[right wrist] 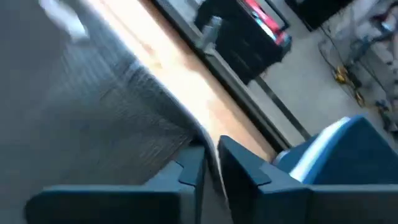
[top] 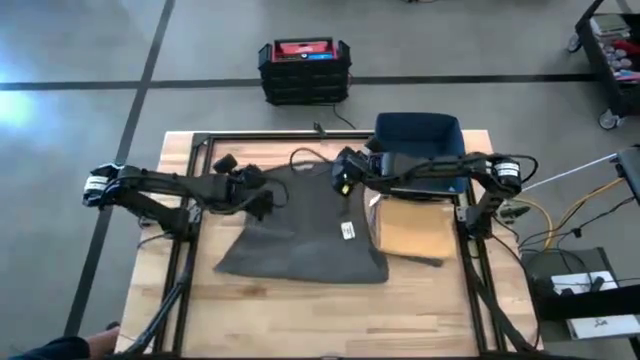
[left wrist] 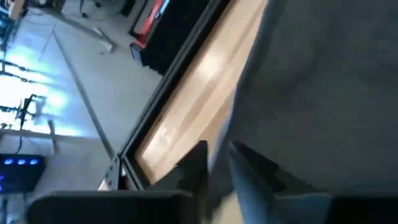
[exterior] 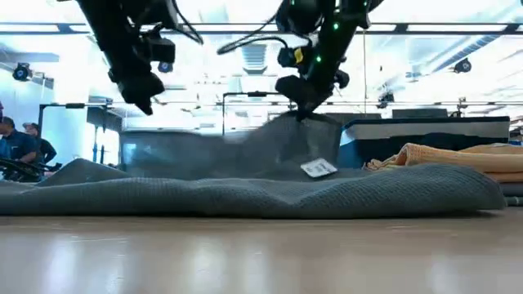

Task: Fold towel
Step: Fold the gray kitchen towel

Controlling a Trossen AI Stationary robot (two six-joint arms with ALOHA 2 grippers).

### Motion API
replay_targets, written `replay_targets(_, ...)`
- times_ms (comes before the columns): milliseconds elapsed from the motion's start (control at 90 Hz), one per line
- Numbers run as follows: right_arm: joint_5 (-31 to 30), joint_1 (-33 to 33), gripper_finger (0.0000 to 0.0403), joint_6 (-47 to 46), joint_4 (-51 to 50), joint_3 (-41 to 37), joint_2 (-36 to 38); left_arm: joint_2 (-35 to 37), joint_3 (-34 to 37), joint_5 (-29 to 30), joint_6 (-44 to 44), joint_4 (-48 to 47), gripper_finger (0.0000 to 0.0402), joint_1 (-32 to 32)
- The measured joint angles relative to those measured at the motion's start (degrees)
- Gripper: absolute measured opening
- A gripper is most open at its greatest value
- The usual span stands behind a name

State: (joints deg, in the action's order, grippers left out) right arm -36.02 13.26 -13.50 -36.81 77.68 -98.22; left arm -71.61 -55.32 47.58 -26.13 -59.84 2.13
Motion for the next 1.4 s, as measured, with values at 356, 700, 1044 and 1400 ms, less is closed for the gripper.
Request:
replay_targets(356, 3.6, -0.6, 0.0198, -0.2, -7.2, 3.7, 6.3, 7.3, -4.3, -14.8, -4.4, 0.3, 0.0236, -4.2)
replay_targets(700, 19.7, -5.6, 0.0259, 2.6, -10.7, 3.4, 7.0, 6.6, 13.5, -24.5, -7.7, 18.3, 0.0206, -12.6)
replay_targets(1044, 25.5, -15.5, 0.0247, 2.2, 2.8, -7.2, -1.1, 6.1, 24.8, -25.5, -10.2, 28.4, 0.0156, -12.9)
replay_targets(1400, 25.4, -15.9, 0.0201, -3.9, 24.1, -5.4, -12.0, 5.6, 21.8, -16.4, 1.2, 43.5, 0.0117, -10.4)
